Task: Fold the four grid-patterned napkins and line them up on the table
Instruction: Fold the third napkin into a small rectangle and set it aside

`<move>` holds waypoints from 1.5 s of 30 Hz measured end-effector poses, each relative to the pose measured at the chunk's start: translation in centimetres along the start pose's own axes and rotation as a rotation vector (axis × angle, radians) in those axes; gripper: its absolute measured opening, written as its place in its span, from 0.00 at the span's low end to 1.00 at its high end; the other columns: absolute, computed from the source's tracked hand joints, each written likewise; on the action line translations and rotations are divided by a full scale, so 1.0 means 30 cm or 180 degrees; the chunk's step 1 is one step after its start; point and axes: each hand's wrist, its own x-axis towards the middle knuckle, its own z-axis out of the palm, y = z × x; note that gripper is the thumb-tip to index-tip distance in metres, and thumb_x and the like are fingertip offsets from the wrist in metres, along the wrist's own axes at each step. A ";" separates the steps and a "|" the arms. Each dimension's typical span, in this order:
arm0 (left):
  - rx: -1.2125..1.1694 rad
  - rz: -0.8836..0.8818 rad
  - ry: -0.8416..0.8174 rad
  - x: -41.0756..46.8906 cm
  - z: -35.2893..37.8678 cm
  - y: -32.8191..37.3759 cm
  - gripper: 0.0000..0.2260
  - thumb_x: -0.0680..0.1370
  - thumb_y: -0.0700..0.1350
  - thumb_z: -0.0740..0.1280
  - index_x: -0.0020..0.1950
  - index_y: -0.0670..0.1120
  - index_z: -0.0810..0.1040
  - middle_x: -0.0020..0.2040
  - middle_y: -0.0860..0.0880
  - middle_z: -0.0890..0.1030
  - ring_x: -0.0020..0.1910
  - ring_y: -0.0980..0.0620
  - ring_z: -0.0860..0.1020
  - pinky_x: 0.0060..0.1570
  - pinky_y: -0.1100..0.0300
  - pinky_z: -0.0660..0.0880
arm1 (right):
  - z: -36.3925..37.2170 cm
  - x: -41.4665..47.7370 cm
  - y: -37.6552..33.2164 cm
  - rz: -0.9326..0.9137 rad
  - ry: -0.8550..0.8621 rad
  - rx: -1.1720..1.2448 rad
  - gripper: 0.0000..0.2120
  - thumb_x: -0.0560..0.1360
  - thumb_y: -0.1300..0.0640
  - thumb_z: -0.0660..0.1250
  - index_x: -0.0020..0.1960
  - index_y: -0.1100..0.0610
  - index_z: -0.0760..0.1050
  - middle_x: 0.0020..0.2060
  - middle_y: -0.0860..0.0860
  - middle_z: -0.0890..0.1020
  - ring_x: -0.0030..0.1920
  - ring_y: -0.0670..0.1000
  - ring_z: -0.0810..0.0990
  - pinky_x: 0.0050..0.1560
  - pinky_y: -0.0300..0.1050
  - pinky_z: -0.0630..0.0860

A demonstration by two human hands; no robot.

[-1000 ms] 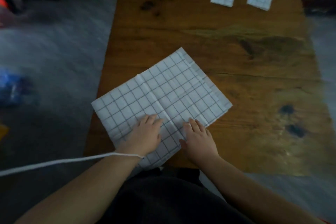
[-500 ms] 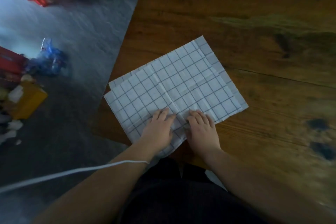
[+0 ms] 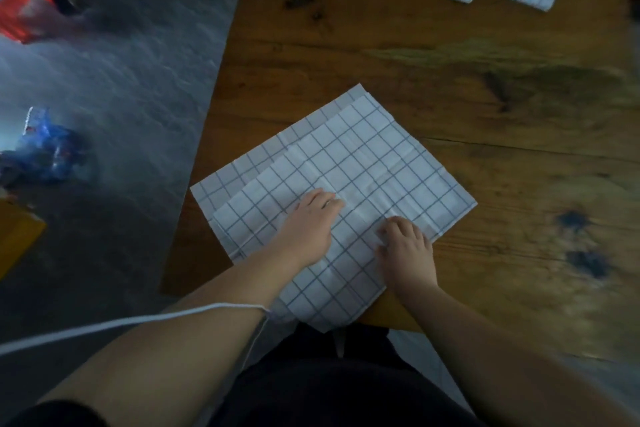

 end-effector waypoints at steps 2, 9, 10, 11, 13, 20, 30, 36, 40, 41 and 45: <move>0.0031 0.0112 -0.0114 0.034 -0.007 0.000 0.24 0.82 0.40 0.61 0.78 0.48 0.63 0.81 0.48 0.58 0.81 0.48 0.48 0.77 0.48 0.56 | 0.002 0.005 -0.005 0.0043 0.0073 -0.0103 0.11 0.79 0.56 0.65 0.61 0.51 0.75 0.64 0.49 0.74 0.68 0.55 0.70 0.70 0.54 0.64; 0.0522 0.0735 -0.0226 0.101 -0.067 0.059 0.24 0.83 0.48 0.63 0.79 0.52 0.63 0.82 0.50 0.58 0.81 0.47 0.46 0.79 0.47 0.49 | -0.116 -0.053 -0.051 0.0330 0.0178 0.0037 0.06 0.82 0.55 0.60 0.55 0.50 0.75 0.52 0.47 0.81 0.52 0.55 0.79 0.52 0.49 0.72; 0.0562 0.0832 -0.0216 0.109 -0.081 0.073 0.22 0.83 0.49 0.63 0.78 0.52 0.66 0.81 0.51 0.61 0.81 0.48 0.49 0.78 0.47 0.48 | -0.139 -0.073 -0.059 0.0362 0.0216 0.0026 0.06 0.82 0.55 0.60 0.55 0.50 0.75 0.50 0.47 0.82 0.48 0.55 0.80 0.47 0.48 0.72; 0.0569 0.0898 -0.0223 0.116 -0.095 0.087 0.20 0.83 0.50 0.63 0.75 0.52 0.69 0.78 0.51 0.66 0.80 0.48 0.54 0.78 0.47 0.48 | -0.163 -0.095 -0.066 0.0396 0.0264 0.0010 0.05 0.82 0.54 0.60 0.55 0.49 0.74 0.48 0.48 0.82 0.46 0.56 0.81 0.43 0.48 0.73; 0.0518 0.0944 -0.0235 0.124 -0.125 0.108 0.13 0.83 0.51 0.62 0.67 0.54 0.77 0.68 0.51 0.78 0.73 0.50 0.68 0.77 0.46 0.50 | -0.215 -0.137 -0.078 0.0474 0.0339 0.0026 0.04 0.82 0.53 0.59 0.53 0.47 0.73 0.43 0.46 0.81 0.43 0.54 0.81 0.38 0.48 0.74; 0.0257 0.1102 -0.0109 0.053 -0.289 0.147 0.11 0.84 0.54 0.61 0.58 0.55 0.82 0.49 0.55 0.83 0.50 0.53 0.79 0.49 0.54 0.75 | -0.433 -0.258 -0.067 0.0497 0.0893 0.0505 0.05 0.83 0.51 0.63 0.54 0.46 0.78 0.38 0.41 0.80 0.39 0.46 0.78 0.37 0.46 0.76; 0.0085 0.0833 0.0123 0.059 -0.382 0.269 0.10 0.83 0.55 0.61 0.56 0.57 0.81 0.44 0.60 0.79 0.44 0.59 0.76 0.39 0.62 0.70 | -0.631 -0.351 0.215 0.1010 0.1520 0.1093 0.03 0.80 0.52 0.68 0.48 0.48 0.80 0.39 0.43 0.83 0.41 0.46 0.81 0.39 0.44 0.75; -0.0148 0.0762 0.0241 0.069 -0.333 0.455 0.08 0.83 0.52 0.63 0.57 0.55 0.81 0.46 0.59 0.80 0.45 0.61 0.76 0.43 0.63 0.70 | -0.700 -0.362 0.473 0.0983 0.1516 0.1290 0.04 0.79 0.55 0.70 0.48 0.47 0.80 0.42 0.42 0.83 0.43 0.44 0.80 0.39 0.41 0.71; -0.0364 0.0499 0.0139 0.056 -0.261 0.578 0.09 0.83 0.50 0.64 0.60 0.54 0.81 0.50 0.59 0.79 0.49 0.61 0.75 0.45 0.65 0.68 | -0.750 -0.390 0.648 0.0844 0.1242 0.1413 0.07 0.80 0.58 0.69 0.48 0.46 0.79 0.41 0.40 0.81 0.43 0.40 0.77 0.39 0.37 0.69; -0.0462 0.0404 0.0087 0.051 -0.246 0.611 0.09 0.83 0.49 0.64 0.60 0.54 0.81 0.52 0.58 0.80 0.51 0.59 0.76 0.47 0.64 0.69 | -0.763 -0.397 0.686 0.0824 0.1165 0.1448 0.07 0.80 0.58 0.69 0.48 0.45 0.79 0.42 0.40 0.81 0.43 0.40 0.77 0.38 0.37 0.69; -0.0931 0.0107 0.0145 0.054 -0.209 0.716 0.05 0.82 0.49 0.67 0.55 0.56 0.82 0.50 0.59 0.81 0.50 0.63 0.77 0.46 0.65 0.69 | -0.831 -0.397 0.802 0.0739 0.1005 0.1581 0.03 0.80 0.56 0.70 0.48 0.49 0.80 0.40 0.43 0.81 0.41 0.41 0.78 0.37 0.37 0.69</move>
